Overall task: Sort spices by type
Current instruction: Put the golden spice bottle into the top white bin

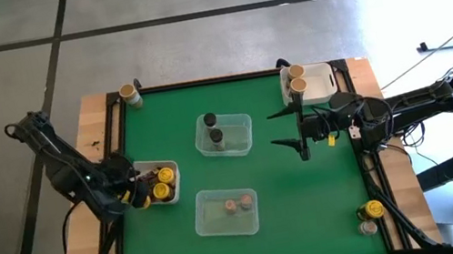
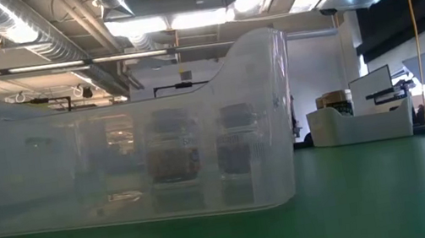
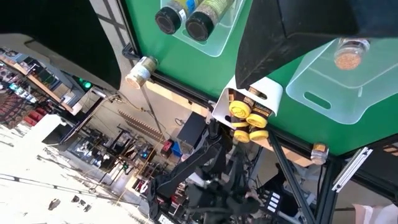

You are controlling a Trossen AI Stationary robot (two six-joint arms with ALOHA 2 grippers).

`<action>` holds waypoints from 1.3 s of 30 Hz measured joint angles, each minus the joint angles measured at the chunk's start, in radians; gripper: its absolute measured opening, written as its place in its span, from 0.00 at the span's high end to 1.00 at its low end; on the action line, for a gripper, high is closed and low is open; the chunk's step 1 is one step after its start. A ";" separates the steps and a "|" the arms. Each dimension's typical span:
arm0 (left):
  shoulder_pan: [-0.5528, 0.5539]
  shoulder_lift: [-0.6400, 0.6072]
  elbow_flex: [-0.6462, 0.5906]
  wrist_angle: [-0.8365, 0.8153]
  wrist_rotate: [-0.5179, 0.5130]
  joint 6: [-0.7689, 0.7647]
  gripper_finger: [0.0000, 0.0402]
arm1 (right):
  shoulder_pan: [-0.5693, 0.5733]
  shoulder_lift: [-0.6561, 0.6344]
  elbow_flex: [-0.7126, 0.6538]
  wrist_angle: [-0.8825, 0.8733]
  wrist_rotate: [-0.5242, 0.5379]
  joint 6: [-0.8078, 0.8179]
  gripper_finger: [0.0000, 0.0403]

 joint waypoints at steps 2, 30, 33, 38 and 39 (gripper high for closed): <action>0.007 0.000 0.025 0.031 -0.058 0.051 0.28 | 0.000 0.000 0.000 0.000 0.000 -0.009 0.21; 0.278 0.312 0.040 0.856 -0.153 0.936 0.28 | 0.000 0.000 0.000 0.047 -0.010 -0.023 0.21; 0.303 0.364 0.040 0.910 -0.151 0.973 0.28 | 0.000 0.000 0.000 0.047 -0.010 -0.024 0.21; 0.335 0.419 0.040 0.985 -0.109 1.027 0.28 | 0.000 0.000 0.000 0.046 -0.010 -0.024 0.21; 0.340 0.428 0.040 0.998 -0.100 1.033 0.28 | 0.000 0.000 0.000 0.045 -0.010 -0.024 0.21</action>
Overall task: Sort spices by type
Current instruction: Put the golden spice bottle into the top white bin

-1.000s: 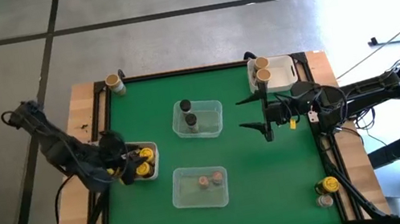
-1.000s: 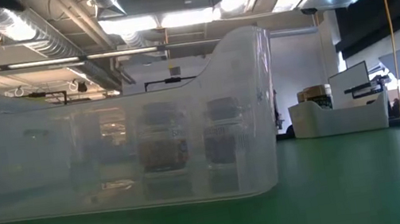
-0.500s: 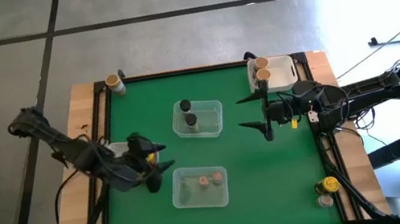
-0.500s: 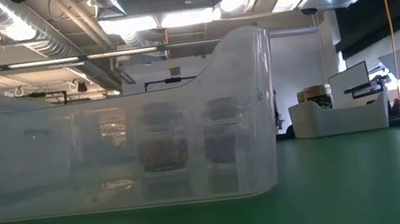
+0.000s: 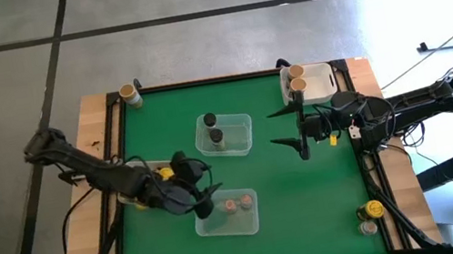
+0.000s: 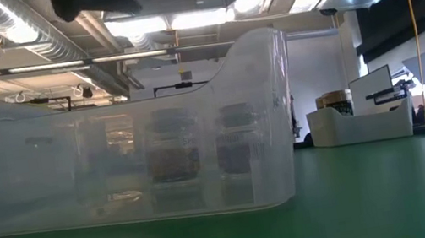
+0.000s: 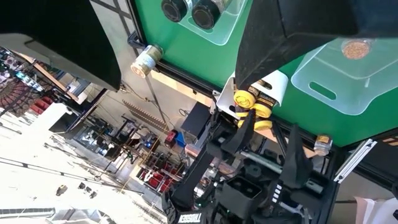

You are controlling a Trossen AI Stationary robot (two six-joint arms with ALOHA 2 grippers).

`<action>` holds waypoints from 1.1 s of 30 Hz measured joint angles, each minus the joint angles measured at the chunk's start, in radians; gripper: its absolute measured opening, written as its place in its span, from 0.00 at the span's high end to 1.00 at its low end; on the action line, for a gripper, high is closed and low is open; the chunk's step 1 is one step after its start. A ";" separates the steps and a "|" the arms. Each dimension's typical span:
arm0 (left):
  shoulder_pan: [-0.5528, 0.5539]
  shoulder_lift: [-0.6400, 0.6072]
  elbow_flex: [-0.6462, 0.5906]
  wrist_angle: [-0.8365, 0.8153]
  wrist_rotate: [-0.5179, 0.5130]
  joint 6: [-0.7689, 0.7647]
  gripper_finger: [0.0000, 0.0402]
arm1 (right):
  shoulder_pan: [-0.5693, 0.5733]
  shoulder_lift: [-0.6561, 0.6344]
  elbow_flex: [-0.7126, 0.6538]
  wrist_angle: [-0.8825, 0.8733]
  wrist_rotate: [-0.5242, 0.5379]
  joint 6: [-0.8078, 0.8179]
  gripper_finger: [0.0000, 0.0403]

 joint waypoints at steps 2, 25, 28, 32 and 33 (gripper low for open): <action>0.009 0.018 0.000 0.031 0.017 0.018 0.28 | 0.000 0.000 0.000 0.000 0.000 0.000 0.21; 0.062 0.239 0.000 0.365 0.237 0.163 0.28 | 0.000 0.000 0.000 0.002 0.000 -0.002 0.21; 0.073 0.257 0.012 0.365 0.272 0.147 0.28 | 0.000 0.000 0.000 0.001 0.000 -0.002 0.21; 0.077 0.270 0.052 0.321 0.317 0.145 0.28 | 0.000 0.000 0.000 -0.001 0.000 -0.002 0.21; 0.075 0.270 0.062 0.301 0.323 0.144 0.28 | 0.000 0.000 0.000 -0.001 0.000 -0.002 0.21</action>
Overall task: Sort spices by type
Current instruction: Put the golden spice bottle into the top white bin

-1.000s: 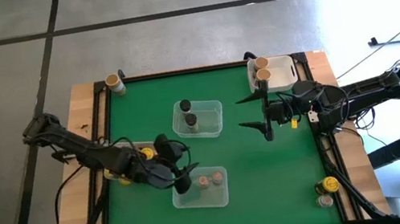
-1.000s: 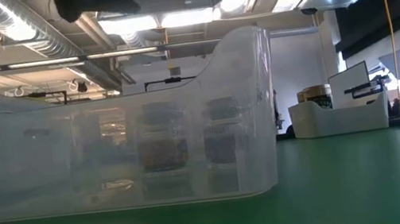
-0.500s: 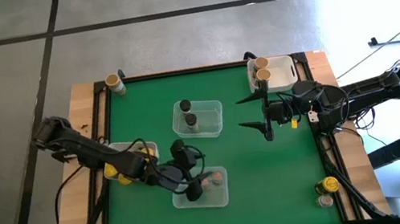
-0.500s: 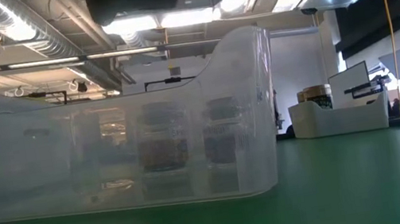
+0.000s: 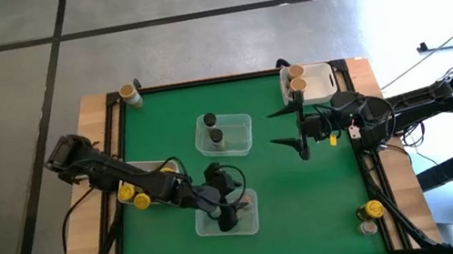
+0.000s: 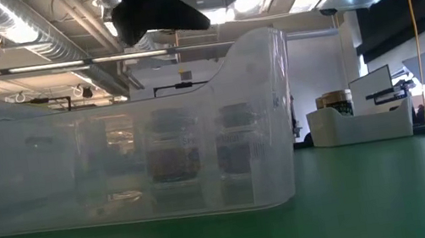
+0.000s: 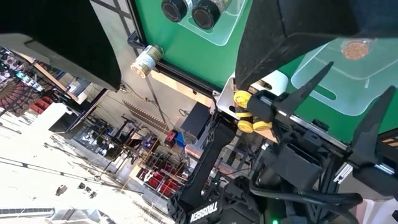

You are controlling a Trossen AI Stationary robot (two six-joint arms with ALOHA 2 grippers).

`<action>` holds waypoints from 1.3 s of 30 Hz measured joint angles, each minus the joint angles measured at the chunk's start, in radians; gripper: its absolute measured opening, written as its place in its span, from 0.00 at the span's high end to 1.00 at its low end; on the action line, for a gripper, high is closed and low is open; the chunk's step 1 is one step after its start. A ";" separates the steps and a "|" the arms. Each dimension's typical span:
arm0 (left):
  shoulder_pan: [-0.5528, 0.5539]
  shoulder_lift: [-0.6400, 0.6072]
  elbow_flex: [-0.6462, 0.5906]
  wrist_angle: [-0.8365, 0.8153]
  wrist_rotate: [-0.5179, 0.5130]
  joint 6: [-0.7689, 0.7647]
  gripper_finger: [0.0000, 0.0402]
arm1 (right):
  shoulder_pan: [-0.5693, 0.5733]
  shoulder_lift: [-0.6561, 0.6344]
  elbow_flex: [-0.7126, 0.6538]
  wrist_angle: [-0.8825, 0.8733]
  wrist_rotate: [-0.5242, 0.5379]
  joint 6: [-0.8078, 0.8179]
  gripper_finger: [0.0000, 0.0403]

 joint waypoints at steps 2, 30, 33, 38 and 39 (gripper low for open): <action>-0.005 0.000 0.022 -0.043 0.003 -0.018 0.28 | 0.000 0.000 0.000 -0.003 0.000 0.000 0.21; 0.017 -0.138 -0.105 -0.094 -0.138 0.329 0.28 | -0.021 -0.052 0.173 -0.839 0.541 0.644 0.21; 0.017 -0.224 -0.223 0.018 -0.141 0.339 0.28 | -0.072 -0.051 0.173 -0.899 0.649 0.740 0.21; 0.017 -0.382 -0.390 0.154 -0.167 0.328 0.28 | -0.222 -0.043 0.173 -0.921 0.588 0.818 0.21; 0.017 -0.405 -0.419 0.164 -0.177 0.291 0.28 | -0.252 -0.036 0.173 -0.919 0.562 0.825 0.21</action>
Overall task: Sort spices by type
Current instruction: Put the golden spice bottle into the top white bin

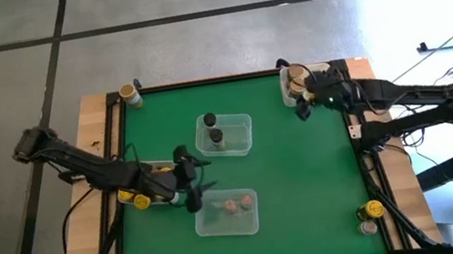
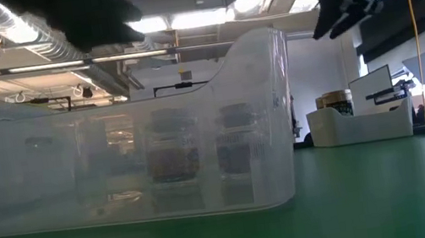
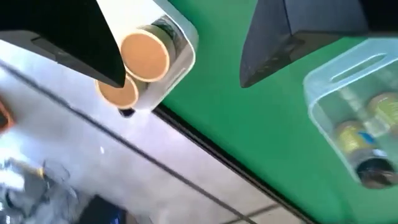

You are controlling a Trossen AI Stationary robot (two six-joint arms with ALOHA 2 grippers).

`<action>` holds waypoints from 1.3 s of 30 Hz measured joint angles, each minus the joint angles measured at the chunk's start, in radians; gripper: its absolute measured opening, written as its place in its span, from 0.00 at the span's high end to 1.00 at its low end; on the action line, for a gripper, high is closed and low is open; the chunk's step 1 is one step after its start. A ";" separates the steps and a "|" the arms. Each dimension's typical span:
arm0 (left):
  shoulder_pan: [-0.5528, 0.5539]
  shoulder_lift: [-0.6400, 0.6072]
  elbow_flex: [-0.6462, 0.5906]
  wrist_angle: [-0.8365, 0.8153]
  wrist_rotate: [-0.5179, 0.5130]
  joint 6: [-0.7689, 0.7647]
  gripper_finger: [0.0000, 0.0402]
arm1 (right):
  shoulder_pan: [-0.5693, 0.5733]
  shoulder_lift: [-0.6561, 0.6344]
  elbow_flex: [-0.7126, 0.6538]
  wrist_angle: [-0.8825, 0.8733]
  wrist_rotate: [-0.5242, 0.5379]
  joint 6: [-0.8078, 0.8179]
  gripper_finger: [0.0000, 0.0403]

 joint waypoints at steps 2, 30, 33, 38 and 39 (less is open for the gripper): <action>0.000 -0.033 -0.042 0.017 -0.011 -0.052 0.28 | -0.055 0.017 0.000 -0.003 -0.056 0.007 0.21; 0.357 -0.088 0.167 -0.380 -0.175 -0.173 0.28 | -0.240 0.224 0.000 0.404 -0.406 -0.234 0.21; 0.526 -0.084 0.253 -0.603 -0.180 -0.231 0.28 | -0.241 0.257 0.000 0.428 -0.379 -0.273 0.21; 0.809 -0.077 0.300 -0.808 -0.169 -0.252 0.28 | -0.239 0.307 0.000 0.429 -0.376 -0.326 0.21; 0.862 -0.076 0.301 -0.811 -0.155 -0.242 0.28 | -0.239 0.315 0.000 0.428 -0.376 -0.331 0.21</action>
